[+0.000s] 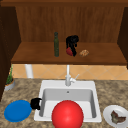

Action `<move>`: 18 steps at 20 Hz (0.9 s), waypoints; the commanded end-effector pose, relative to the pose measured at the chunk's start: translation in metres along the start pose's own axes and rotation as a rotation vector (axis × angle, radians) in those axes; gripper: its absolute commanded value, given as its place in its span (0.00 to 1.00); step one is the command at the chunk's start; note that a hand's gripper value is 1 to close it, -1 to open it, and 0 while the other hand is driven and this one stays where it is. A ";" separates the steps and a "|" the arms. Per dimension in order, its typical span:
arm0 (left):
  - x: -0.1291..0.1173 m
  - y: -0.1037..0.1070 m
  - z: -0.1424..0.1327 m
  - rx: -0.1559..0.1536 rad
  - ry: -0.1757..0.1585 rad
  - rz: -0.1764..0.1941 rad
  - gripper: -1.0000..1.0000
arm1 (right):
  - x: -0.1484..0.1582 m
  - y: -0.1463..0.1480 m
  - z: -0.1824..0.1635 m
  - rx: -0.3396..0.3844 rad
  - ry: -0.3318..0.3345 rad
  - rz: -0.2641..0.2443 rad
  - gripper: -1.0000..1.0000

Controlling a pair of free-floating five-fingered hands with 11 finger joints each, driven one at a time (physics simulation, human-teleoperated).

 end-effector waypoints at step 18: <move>0.000 0.000 0.000 0.000 0.000 0.000 0.50 | -0.049 0.028 -0.201 -0.053 0.002 0.012 1.00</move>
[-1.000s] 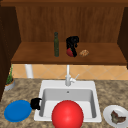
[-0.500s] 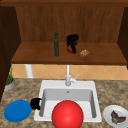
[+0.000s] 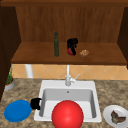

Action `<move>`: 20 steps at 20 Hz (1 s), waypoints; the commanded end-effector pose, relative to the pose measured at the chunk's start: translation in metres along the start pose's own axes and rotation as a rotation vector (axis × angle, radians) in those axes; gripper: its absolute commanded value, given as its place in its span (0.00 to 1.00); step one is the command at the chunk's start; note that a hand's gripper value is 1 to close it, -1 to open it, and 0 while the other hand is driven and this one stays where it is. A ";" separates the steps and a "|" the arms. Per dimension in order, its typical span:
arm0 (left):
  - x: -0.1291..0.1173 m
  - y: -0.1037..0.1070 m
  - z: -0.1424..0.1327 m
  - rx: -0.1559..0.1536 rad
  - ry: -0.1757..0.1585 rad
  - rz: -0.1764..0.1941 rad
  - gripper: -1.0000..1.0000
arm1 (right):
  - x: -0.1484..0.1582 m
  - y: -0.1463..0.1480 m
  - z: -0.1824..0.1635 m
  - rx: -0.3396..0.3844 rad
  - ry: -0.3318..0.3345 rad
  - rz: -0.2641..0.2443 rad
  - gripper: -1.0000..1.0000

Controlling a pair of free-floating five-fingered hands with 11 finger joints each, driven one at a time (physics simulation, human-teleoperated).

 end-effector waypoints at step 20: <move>0.000 0.000 0.000 0.000 0.000 0.000 0.50 | -0.040 0.015 -0.138 0.048 0.009 -0.007 1.00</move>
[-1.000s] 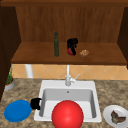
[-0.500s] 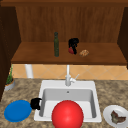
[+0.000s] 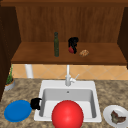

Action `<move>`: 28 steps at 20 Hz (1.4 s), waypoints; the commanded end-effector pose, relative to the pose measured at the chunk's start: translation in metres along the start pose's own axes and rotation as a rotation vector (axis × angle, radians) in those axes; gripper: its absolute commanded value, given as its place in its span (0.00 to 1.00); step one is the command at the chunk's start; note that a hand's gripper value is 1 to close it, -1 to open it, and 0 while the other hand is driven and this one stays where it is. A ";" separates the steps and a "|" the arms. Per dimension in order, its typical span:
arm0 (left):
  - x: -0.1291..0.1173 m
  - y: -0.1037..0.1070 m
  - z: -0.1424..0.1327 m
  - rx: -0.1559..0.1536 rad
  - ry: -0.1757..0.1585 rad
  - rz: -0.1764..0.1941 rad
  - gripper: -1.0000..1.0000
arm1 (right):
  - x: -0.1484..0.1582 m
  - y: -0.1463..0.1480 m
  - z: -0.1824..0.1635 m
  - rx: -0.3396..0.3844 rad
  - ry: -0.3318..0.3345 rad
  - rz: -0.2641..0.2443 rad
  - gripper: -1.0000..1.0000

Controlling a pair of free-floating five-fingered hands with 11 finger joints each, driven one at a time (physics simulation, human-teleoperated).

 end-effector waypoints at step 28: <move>0.000 0.000 0.000 0.000 0.000 0.000 0.50 | -0.046 -0.040 0.067 -0.112 -0.021 -0.012 0.00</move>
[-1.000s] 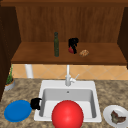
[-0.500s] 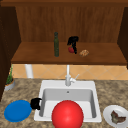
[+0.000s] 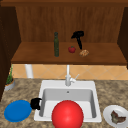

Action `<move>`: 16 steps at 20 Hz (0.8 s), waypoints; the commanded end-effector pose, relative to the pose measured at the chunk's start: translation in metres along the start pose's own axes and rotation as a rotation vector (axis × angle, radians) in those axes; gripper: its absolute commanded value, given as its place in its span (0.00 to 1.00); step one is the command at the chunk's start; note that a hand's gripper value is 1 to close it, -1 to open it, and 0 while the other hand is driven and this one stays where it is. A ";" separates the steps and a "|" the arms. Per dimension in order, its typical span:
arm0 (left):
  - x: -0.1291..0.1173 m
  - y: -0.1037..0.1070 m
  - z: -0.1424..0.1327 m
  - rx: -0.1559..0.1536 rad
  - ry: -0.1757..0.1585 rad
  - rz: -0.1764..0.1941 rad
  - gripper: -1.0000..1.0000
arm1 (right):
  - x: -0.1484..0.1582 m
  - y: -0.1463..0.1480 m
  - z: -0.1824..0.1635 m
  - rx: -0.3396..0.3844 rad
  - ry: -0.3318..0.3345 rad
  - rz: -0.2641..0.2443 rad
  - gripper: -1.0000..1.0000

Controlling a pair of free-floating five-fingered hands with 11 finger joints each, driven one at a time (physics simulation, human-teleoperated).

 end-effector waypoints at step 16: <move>0.000 0.000 0.000 0.000 0.000 0.000 0.50 | -0.044 0.027 0.100 -0.231 -0.012 -0.014 0.00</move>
